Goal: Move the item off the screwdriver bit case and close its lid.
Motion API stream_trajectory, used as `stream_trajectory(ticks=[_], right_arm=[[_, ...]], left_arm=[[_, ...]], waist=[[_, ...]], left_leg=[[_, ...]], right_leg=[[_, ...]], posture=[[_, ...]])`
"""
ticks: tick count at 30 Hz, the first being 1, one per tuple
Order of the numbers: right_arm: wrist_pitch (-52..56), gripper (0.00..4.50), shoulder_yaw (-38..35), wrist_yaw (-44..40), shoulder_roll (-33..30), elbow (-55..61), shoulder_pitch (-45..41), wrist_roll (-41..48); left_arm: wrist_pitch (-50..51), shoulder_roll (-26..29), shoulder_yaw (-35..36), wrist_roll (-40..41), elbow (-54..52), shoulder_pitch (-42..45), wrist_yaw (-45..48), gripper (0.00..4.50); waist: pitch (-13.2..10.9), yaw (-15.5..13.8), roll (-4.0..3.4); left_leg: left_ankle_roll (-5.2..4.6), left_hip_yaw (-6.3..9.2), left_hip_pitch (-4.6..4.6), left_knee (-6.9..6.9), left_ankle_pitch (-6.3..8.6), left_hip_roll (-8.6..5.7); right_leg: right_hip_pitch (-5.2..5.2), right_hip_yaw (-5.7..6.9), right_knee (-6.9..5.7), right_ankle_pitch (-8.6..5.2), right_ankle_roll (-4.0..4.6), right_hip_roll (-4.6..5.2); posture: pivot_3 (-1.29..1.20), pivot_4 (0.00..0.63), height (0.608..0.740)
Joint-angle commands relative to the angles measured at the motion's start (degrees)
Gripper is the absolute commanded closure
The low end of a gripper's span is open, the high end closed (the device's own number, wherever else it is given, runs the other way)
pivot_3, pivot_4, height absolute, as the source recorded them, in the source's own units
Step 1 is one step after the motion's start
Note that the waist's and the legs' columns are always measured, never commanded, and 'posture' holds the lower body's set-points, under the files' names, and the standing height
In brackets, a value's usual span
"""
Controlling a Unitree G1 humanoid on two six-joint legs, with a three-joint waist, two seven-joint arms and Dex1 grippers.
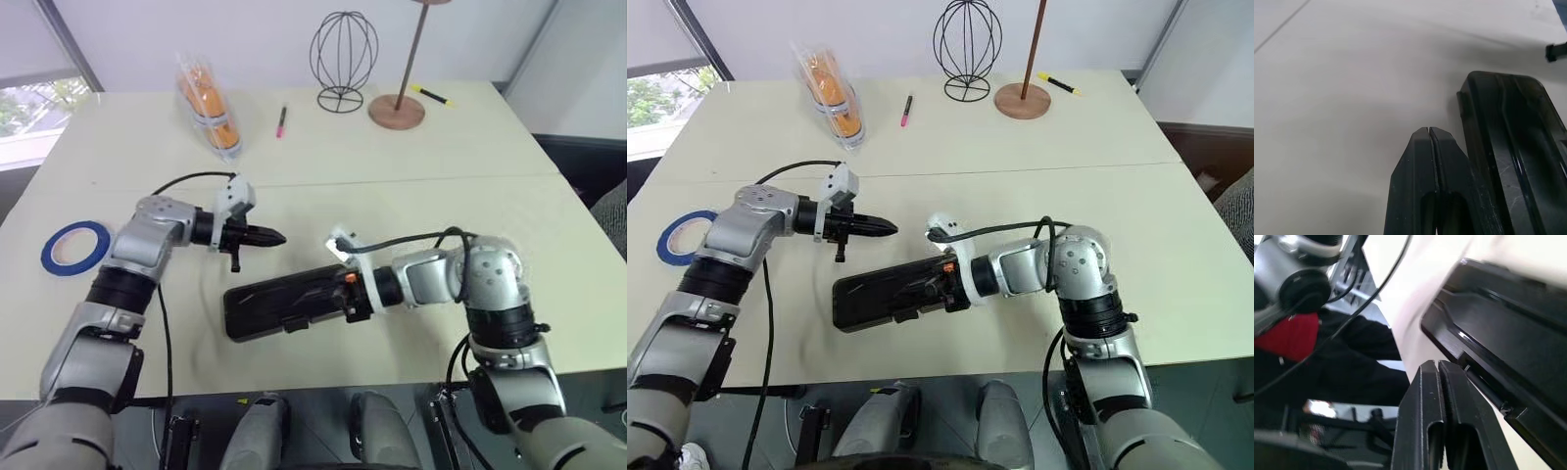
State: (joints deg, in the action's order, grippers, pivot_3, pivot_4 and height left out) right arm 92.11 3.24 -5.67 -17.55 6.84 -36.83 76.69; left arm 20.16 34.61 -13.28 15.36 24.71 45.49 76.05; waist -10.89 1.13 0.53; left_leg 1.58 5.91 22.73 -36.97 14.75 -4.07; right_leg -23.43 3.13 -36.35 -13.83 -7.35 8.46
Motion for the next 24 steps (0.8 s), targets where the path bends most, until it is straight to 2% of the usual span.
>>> stream_trajectory(ticks=[1,3,7,9,14,24], right_arm=[[0.39,4.43,0.33,10.04,1.17,-1.09,1.74,8.39],[-0.92,4.43,1.94,15.33,0.03,-1.70,2.80,14.67],[-9.97,4.43,10.44,26.05,-7.12,-0.35,3.92,31.58],[-13.59,4.43,13.64,29.03,-9.86,0.43,4.21,35.73],[-19.07,4.43,16.86,33.50,-11.59,0.52,5.63,36.31],[-25.56,4.43,17.34,42.72,-8.17,3.96,8.09,36.31]], left_arm=[[-1.52,-0.68,-0.09,-1.14,-0.16,1.63,1.18,4.50],[-1.97,-1.30,-0.10,-1.81,0.26,1.86,1.44,4.50],[-3.41,-2.41,-0.27,-3.01,1.46,2.16,1.82,4.50],[-3.62,-2.83,-0.23,-3.32,1.59,2.25,1.92,4.50],[-3.97,-4.18,-0.25,-3.99,1.70,2.42,1.85,4.50],[-7.27,-3.70,-3.61,-6.62,-0.76,-0.60,5.60,4.50]], waist=[[0.00,-0.06,0.00],[0.00,-0.13,0.00],[0.00,-0.08,0.00],[-0.01,-0.02,0.01],[-0.01,0.05,0.02],[-0.01,-0.09,0.02]], left_leg=[[0.00,0.00,0.01,-0.02,0.00,-0.01],[-0.01,0.00,0.03,-0.05,0.00,-0.01],[-0.04,0.00,0.03,-0.08,0.02,-0.01],[-0.06,0.00,0.03,-0.09,0.02,0.00],[-0.07,-0.02,0.03,-0.09,0.02,0.03],[-0.10,-0.02,0.05,-0.12,0.04,0.03]], right_leg=[[0.00,0.00,0.00,0.00,0.00,0.01],[0.01,0.00,0.00,0.00,0.00,0.02],[0.01,0.01,0.00,0.00,-0.01,0.02],[0.01,0.01,0.00,0.00,-0.01,0.02],[0.02,0.02,0.00,0.00,-0.02,-0.03],[0.02,0.01,0.00,0.00,-0.02,-0.03]], posture=[[0.00,0.150,0.740],[0.00,0.150,0.740],[0.00,0.150,0.740],[0.00,0.150,0.740],[0.00,0.150,0.740],[0.00,0.150,0.740]])
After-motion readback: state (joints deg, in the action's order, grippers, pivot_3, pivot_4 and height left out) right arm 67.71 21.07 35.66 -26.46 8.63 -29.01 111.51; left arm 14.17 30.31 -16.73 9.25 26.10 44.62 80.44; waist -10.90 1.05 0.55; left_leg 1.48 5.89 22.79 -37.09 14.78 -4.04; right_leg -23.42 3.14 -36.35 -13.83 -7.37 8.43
